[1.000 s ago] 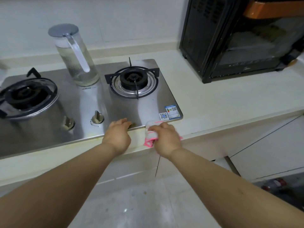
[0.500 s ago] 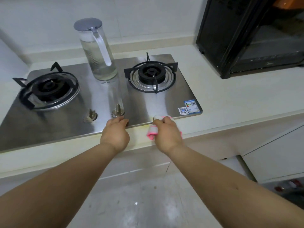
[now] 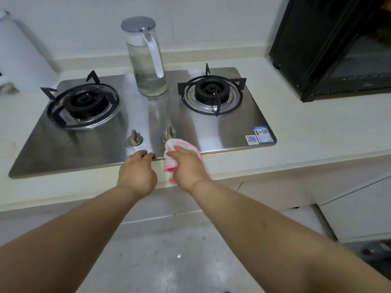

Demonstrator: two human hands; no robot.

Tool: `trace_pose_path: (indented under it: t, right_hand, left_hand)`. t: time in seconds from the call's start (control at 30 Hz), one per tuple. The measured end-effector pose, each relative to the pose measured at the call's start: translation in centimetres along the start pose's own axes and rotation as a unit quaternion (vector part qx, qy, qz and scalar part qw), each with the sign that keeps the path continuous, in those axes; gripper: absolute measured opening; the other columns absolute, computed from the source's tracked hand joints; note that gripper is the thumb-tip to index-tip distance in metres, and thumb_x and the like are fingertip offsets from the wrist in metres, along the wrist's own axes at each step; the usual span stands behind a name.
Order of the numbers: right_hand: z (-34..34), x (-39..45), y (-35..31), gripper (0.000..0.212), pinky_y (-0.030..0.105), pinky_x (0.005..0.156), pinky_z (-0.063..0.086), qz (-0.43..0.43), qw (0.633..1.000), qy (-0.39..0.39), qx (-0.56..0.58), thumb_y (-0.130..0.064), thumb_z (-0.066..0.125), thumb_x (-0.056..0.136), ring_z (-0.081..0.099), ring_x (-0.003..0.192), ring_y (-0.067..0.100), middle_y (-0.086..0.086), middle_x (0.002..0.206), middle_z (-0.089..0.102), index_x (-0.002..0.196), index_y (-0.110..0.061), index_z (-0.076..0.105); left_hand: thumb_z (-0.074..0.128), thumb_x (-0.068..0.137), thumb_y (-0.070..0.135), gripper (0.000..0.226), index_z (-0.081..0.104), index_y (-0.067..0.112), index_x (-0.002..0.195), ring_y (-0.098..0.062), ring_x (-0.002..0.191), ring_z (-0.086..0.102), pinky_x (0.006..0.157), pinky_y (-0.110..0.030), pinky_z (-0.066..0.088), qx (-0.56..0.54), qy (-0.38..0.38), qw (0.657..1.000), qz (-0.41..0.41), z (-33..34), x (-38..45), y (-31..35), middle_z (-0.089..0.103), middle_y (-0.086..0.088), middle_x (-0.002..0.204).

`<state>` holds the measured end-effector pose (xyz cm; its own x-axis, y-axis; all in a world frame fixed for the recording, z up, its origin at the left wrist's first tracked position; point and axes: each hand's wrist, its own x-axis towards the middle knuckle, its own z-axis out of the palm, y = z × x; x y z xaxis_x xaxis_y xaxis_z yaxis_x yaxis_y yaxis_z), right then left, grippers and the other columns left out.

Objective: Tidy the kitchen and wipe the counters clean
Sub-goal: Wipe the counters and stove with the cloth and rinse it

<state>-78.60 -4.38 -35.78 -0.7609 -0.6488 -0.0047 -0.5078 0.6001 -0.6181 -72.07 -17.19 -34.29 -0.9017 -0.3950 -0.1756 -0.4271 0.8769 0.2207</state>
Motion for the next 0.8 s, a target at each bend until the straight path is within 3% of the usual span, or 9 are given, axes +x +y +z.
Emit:
trace_pose_path:
  t: [0.07,0.13,0.23,0.33,0.47,0.57,0.63,0.73,0.8]
  right_hand:
    - [-1.6,-1.6,1.4,0.032,0.024,0.055,0.043,0.001,0.989,0.070,0.128,0.002,0.053,0.085,0.059,0.060,0.017,0.003,0.077,0.063,0.083,-0.026,0.070]
    - [-4.7,-3.7,5.2,0.025,0.017,0.047,0.032,0.161,0.962,0.160,0.150,-0.003,0.050,0.088,0.045,0.044,0.011,0.000,0.064,0.051,0.081,-0.023,0.063]
    - [-9.2,-5.6,9.1,0.024,0.030,0.069,0.050,0.322,0.922,0.184,-0.114,-0.010,0.052,0.085,0.058,0.083,0.026,0.012,0.103,0.052,0.108,-0.012,0.055]
    - [-6.8,-4.4,7.1,0.033,0.034,0.097,0.039,0.297,0.927,0.136,-0.187,-0.020,0.057,0.089,0.048,0.114,0.032,0.016,0.125,0.048,0.119,-0.006,0.052]
    - [0.9,-1.0,-1.5,0.023,0.030,0.087,0.048,0.158,0.984,0.048,-0.067,-0.015,0.064,0.080,0.059,0.102,0.028,0.008,0.108,0.061,0.103,-0.012,0.064]
    - [2.5,-0.1,-4.1,0.010,0.031,0.073,0.052,0.061,0.998,-0.028,-0.009,-0.014,0.059,0.066,0.062,0.090,0.031,0.004,0.087,0.062,0.070,-0.023,0.062]
    - [0.9,-1.3,-1.5,0.009,0.032,0.062,0.052,0.073,0.997,0.015,0.027,-0.015,0.049,0.058,0.061,0.079,0.032,0.001,0.074,0.055,0.058,-0.024,0.051]
    - [-2.7,-4.6,5.2,0.018,0.033,0.082,0.049,0.188,0.970,0.150,-0.033,-0.015,0.058,0.075,0.054,0.094,0.034,0.002,0.099,0.066,0.087,-0.025,0.066]
    - [-4.7,-5.2,8.1,0.014,0.034,0.081,0.043,0.263,0.937,0.217,-0.076,-0.018,0.053,0.080,0.053,0.096,0.036,0.007,0.103,0.065,0.092,-0.017,0.062]
  left_hand:
    - [0.043,0.084,0.011,0.055,0.044,0.023,0.138,-0.031,0.134,0.030,0.112,-0.038,0.029,0.004,-0.009,1.000,-0.005,-0.2,0.1,-0.5,0.031,-0.004,0.150]
    - [0.043,0.085,0.014,0.057,0.040,0.026,0.141,-0.029,0.139,0.026,0.114,-0.041,0.026,0.005,-0.016,1.000,-0.006,-0.2,0.0,-1.0,0.027,-0.005,0.153]
    - [0.042,0.086,0.015,0.058,0.035,0.026,0.144,-0.027,0.140,0.024,0.116,-0.041,0.022,0.008,-0.017,1.000,0.010,0.2,-0.2,-1.6,0.024,-0.005,0.155]
    - [0.042,0.087,0.014,0.056,0.037,0.019,0.142,-0.026,0.140,0.028,0.116,-0.040,0.023,-0.005,-0.012,1.000,0.024,0.1,-0.1,-2.1,0.026,-0.005,0.155]
    - [0.042,0.088,0.013,0.058,0.033,0.014,0.145,-0.023,0.144,0.023,0.118,-0.040,0.020,0.000,-0.043,0.998,0.042,-0.3,0.0,-2.8,0.022,-0.004,0.157]
    - [0.042,0.088,0.013,0.060,0.030,0.015,0.147,-0.021,0.145,0.020,0.118,-0.040,0.020,-0.001,-0.060,0.997,0.045,-0.7,0.4,-3.0,0.019,-0.003,0.159]
    - [0.040,0.089,0.011,0.060,0.030,0.017,0.147,-0.021,0.145,0.021,0.118,-0.041,0.019,-0.006,-0.066,0.997,0.046,-1.0,0.6,-3.3,0.018,-0.001,0.159]
    - [0.039,0.089,0.009,0.062,0.026,0.017,0.149,-0.021,0.146,0.018,0.119,-0.038,0.017,-0.011,-0.063,0.997,0.053,-0.8,0.3,-3.6,0.015,0.000,0.160]
    - [0.040,0.090,0.009,0.064,0.022,0.016,0.151,-0.021,0.146,0.015,0.119,-0.034,0.015,-0.012,-0.058,0.996,0.059,-0.5,0.0,-3.6,0.012,0.000,0.160]
